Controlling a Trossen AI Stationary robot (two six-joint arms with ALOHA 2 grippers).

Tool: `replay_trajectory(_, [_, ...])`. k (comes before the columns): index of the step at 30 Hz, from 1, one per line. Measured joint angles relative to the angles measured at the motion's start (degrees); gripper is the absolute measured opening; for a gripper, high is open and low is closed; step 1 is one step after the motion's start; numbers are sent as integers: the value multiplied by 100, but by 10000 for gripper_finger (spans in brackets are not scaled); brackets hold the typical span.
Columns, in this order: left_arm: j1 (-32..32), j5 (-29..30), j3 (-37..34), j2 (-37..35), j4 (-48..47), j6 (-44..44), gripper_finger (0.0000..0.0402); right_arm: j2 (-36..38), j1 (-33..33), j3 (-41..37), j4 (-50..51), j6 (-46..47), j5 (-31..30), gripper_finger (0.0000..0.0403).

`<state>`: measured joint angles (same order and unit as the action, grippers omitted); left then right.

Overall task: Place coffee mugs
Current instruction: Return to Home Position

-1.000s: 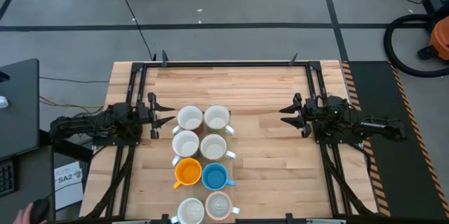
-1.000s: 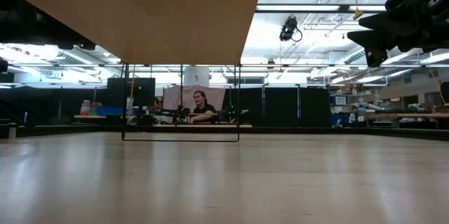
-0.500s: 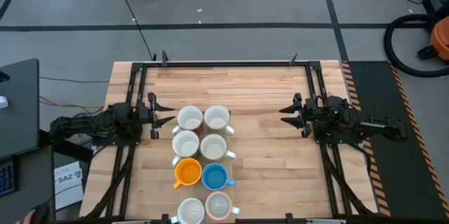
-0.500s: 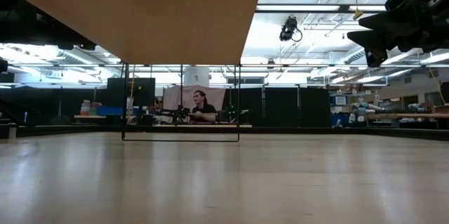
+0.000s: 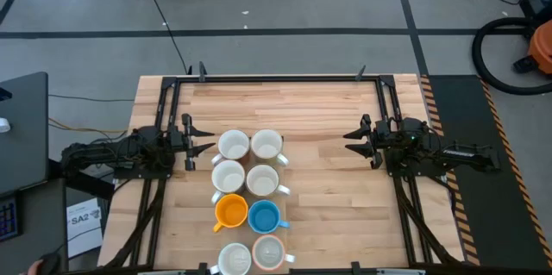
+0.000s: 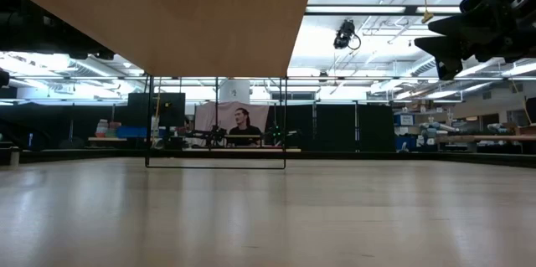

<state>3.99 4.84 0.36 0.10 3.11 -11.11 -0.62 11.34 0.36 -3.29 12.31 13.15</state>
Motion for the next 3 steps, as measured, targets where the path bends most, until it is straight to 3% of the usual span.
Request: replay_trajectory(3, [0,0,0,0,2,0,144,-2,-1,0,0,1,0,177])
